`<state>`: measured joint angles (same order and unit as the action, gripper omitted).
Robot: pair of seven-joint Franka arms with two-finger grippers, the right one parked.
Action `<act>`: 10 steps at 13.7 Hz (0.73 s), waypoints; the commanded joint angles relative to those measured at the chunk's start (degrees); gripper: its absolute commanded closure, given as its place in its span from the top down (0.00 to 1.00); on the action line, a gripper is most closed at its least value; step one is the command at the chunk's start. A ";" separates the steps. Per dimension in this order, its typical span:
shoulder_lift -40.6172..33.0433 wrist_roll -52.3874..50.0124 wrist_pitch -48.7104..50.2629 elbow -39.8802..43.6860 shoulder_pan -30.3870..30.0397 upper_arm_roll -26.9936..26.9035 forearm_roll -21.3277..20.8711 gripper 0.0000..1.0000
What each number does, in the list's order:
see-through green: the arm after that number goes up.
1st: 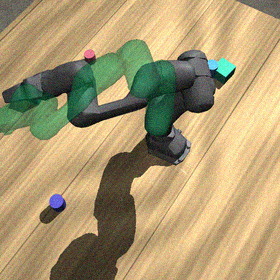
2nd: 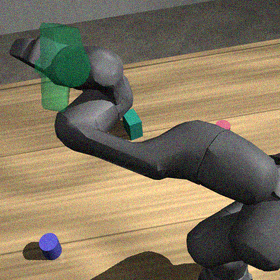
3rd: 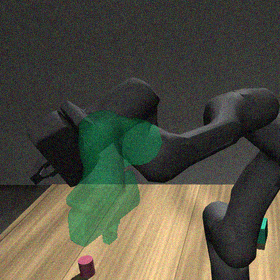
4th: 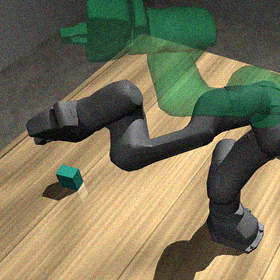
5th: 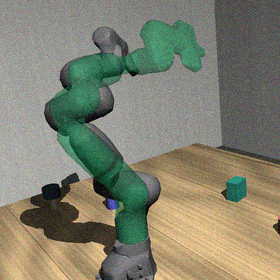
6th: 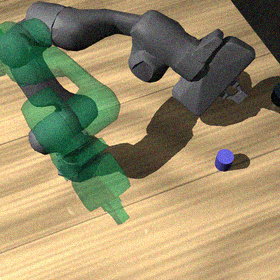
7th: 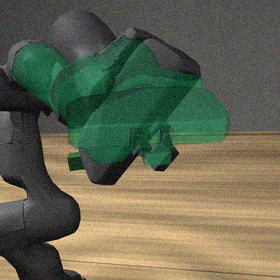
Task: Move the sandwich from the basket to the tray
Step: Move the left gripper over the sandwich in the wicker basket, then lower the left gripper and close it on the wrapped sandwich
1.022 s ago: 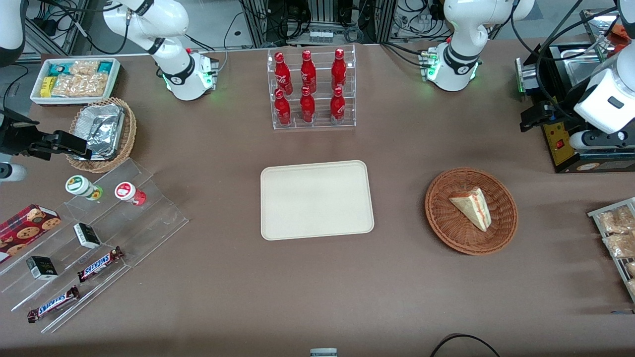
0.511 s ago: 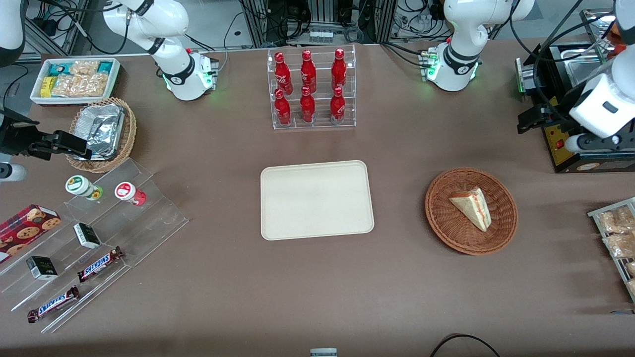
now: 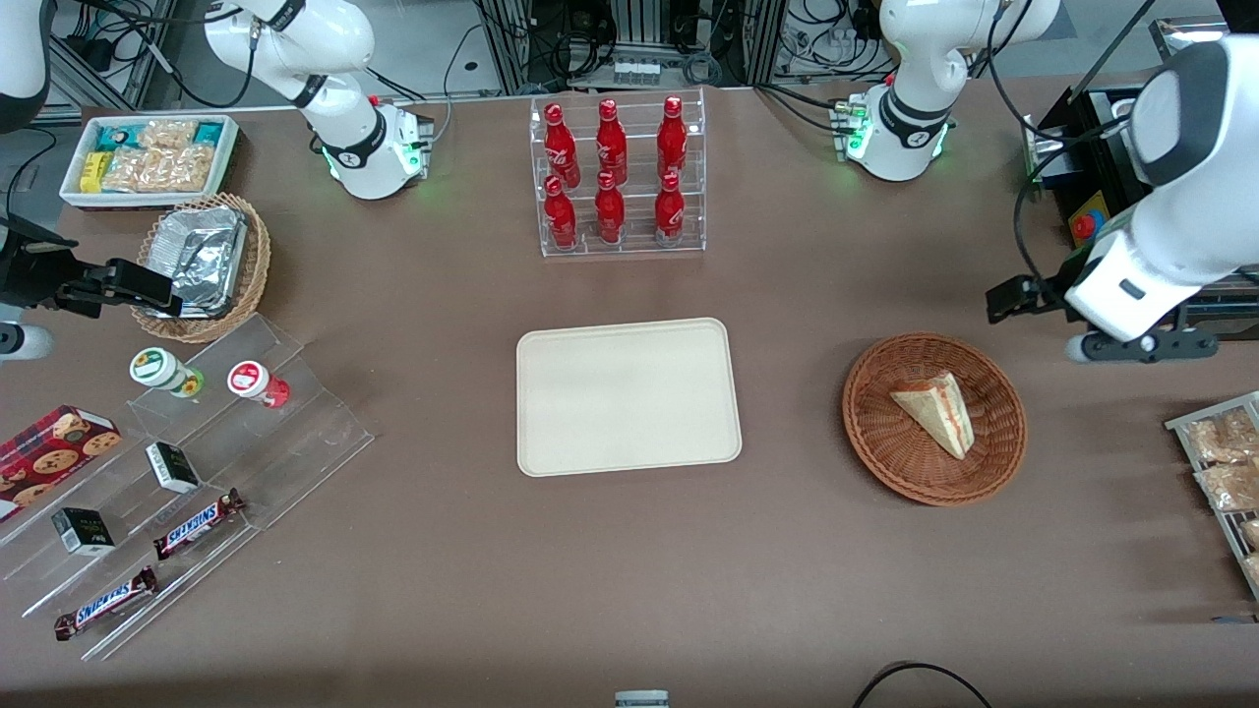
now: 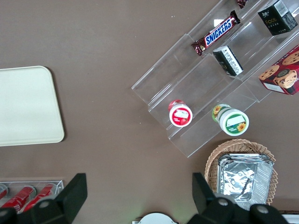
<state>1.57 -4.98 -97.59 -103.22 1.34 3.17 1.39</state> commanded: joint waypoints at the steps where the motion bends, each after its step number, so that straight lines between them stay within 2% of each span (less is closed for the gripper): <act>1: -0.43 -0.30 -6.53 -5.83 0.41 -0.10 0.55 1.00; 4: 0.45 -1.87 -14.45 -11.38 0.50 -0.10 0.55 1.00; 10: 6.16 -6.53 -23.85 -14.80 0.59 -0.10 0.55 1.00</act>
<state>7.69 -9.23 -117.97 -116.06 1.46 3.19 1.41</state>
